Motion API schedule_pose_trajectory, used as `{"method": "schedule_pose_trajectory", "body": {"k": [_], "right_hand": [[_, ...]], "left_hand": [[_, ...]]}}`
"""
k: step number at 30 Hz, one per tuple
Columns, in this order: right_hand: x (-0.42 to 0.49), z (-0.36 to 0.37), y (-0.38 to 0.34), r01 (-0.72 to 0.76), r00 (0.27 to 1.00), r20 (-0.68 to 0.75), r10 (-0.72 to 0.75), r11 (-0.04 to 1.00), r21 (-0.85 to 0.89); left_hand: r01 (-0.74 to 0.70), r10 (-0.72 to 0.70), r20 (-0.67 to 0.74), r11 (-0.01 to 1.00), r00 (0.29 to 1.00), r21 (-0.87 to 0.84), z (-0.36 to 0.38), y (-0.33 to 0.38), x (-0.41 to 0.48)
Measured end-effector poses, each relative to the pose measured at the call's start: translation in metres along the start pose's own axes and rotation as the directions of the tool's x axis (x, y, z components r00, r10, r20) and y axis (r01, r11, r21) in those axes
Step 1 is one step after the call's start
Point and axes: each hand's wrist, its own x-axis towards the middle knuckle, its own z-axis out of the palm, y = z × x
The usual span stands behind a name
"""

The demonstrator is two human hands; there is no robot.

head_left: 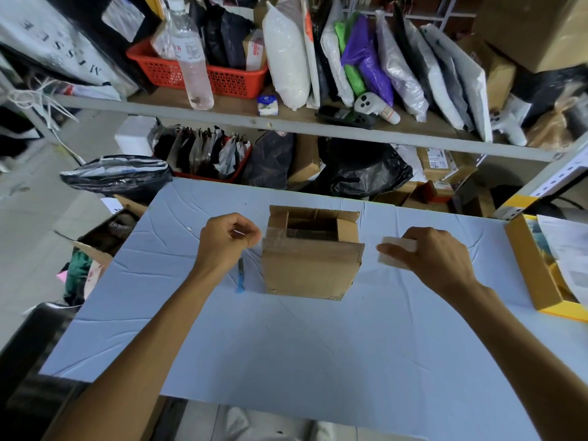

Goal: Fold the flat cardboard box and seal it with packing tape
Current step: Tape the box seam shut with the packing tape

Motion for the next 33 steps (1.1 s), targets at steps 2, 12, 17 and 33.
{"method": "schedule_pose_trajectory", "body": {"k": [2, 12, 17, 33], "right_hand": [[0.002, 0.006, -0.001, -0.054, 0.999, -0.006, 0.054, 0.996, -0.065], [0.009, 0.015, -0.011, -0.162, 0.985, -0.062, 0.160, 0.986, -0.035], [0.013, 0.025, -0.013, -0.169, 0.985, -0.052, 0.167, 0.985, -0.037], [0.018, 0.029, -0.012, -0.111, 0.990, -0.096, 0.104, 0.992, -0.063]], "left_hand": [[-0.026, 0.027, -0.044, 1.000, 0.999, 0.006, 0.003, -0.003, -0.002], [-0.133, 0.131, -0.135, 0.991, 0.982, -0.002, 0.006, -0.014, 0.000], [-0.179, 0.175, -0.120, 0.984, 0.977, -0.018, 0.009, -0.025, -0.003], [-0.194, 0.184, -0.166, 0.980, 0.969, -0.044, 0.023, -0.044, 0.000]]}}
